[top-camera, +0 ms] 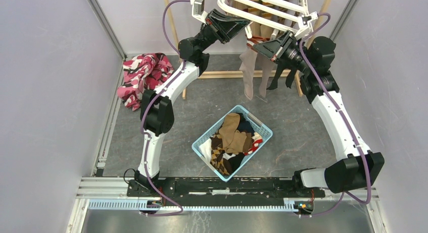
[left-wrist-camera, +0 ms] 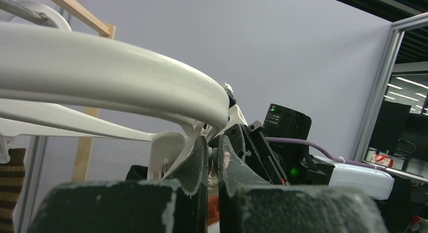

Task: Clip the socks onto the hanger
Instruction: Clamp the sock onto the hanger.

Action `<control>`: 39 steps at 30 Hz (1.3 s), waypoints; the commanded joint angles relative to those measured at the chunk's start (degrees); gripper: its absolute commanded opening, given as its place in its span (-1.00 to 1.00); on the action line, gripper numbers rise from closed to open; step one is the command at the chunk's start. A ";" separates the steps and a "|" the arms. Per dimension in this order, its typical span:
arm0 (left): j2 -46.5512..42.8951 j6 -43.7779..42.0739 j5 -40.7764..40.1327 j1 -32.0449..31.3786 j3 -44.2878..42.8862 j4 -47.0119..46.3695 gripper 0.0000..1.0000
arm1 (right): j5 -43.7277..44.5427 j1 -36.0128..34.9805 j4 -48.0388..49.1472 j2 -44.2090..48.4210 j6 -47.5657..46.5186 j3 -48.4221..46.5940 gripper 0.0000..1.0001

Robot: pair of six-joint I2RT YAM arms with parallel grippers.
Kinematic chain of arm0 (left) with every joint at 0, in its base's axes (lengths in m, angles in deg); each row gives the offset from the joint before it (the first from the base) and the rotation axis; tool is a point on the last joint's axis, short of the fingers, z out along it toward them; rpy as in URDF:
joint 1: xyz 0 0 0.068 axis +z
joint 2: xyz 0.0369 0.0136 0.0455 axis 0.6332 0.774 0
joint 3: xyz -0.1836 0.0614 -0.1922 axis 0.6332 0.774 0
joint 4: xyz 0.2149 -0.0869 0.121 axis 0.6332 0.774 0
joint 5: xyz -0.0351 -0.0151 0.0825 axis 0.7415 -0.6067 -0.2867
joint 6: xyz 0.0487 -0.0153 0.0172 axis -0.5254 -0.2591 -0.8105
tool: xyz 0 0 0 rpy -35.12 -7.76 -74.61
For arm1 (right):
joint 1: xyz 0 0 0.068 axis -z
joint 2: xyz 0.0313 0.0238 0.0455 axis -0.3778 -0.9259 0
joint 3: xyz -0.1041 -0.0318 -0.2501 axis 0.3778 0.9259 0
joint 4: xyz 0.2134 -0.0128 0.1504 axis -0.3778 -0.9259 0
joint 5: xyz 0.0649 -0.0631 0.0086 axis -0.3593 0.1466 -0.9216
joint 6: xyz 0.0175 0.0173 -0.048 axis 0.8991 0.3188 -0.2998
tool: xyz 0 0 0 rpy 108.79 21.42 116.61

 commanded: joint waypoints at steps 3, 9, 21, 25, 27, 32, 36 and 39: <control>-0.37 1.80 2.64 -0.01 -2.82 -4.80 -0.88 | 1.48 -0.59 0.24 -1.68 -0.06 -3.67 -1.00; -0.41 1.76 2.58 -0.01 -2.73 -5.07 -0.88 | 2.61 -2.28 -0.35 -2.21 -1.34 -4.03 -1.00; -0.10 1.36 3.28 -0.01 -2.73 -5.63 -0.89 | 2.77 -2.64 1.18 -3.03 -0.14 -5.37 -1.00; -0.07 0.93 3.48 -0.01 -2.64 -5.98 -0.89 | 0.87 -2.75 2.98 -3.13 1.89 -4.80 -1.00; -0.11 -0.01 3.47 -0.01 -2.69 -6.03 -0.89 | 0.74 -2.66 3.05 -2.42 1.53 -3.86 -1.00; -0.17 -1.53 3.43 -0.01 -2.73 -5.68 -0.89 | 0.27 -2.63 2.46 -1.24 0.97 -1.60 -1.00; -0.22 -1.93 3.62 -0.01 -2.43 -5.98 -0.90 | -0.34 -2.66 2.71 -1.04 1.57 -1.78 -1.00; -0.41 -2.57 3.56 -0.01 -2.29 -6.03 -0.90 | -0.55 -2.59 2.76 -0.91 1.80 -1.89 -1.00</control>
